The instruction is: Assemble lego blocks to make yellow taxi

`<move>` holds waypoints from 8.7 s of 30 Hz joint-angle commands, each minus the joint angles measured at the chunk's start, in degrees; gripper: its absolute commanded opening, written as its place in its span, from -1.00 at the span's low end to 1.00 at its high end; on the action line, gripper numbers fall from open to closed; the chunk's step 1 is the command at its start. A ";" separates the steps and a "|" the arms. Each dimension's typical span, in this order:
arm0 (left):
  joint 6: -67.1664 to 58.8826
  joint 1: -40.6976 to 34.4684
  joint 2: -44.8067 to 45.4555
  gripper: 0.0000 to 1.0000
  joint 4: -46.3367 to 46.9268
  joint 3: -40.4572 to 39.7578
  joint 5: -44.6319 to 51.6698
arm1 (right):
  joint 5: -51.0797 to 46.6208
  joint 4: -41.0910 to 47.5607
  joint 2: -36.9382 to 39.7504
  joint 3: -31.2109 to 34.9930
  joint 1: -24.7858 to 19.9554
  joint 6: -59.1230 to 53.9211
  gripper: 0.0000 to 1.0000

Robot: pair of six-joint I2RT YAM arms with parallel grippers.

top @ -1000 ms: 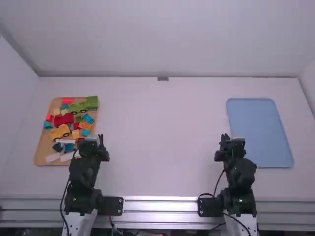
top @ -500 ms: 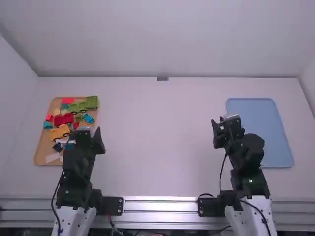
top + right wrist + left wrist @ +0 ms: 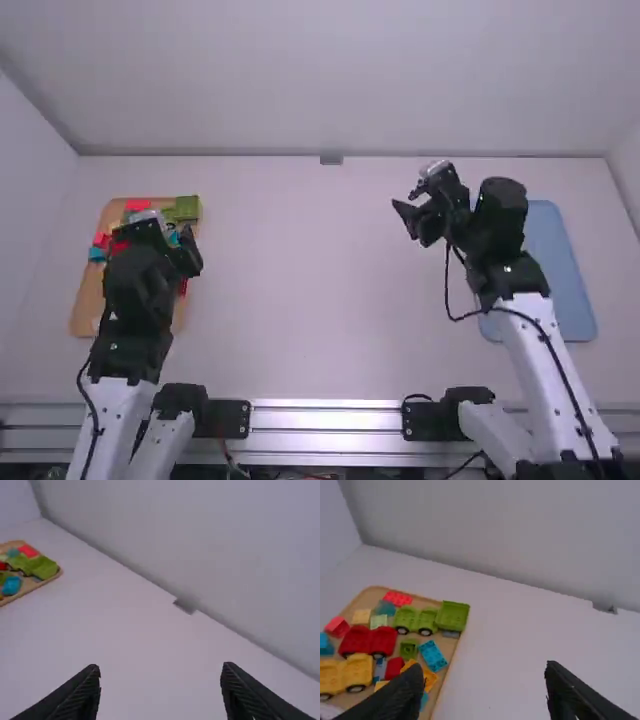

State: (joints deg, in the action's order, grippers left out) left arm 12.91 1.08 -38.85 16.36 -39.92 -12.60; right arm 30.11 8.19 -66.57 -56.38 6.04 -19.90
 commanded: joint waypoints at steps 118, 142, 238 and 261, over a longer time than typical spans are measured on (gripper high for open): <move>-97.00 39.19 -87.86 -0.23 34.34 -58.53 4.59 | 22.34 4.61 -37.68 -32.92 13.05 -14.36 0.97; -71.71 7.02 -87.86 -0.88 70.25 -87.27 18.05 | 23.63 5.22 -37.46 -32.92 9.79 -14.38 0.97; -19.93 11.87 -70.10 0.98 43.80 -74.55 7.80 | 32.83 33.86 -23.76 -32.92 5.09 -39.98 0.98; -6.23 29.53 -71.73 0.98 42.69 -69.02 10.78 | 32.87 34.27 -23.76 -32.92 2.67 -35.56 0.98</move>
State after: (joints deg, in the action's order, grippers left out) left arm 5.28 28.95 -110.50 59.81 -111.37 -5.65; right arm 62.43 42.44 -91.07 -87.79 8.29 -56.34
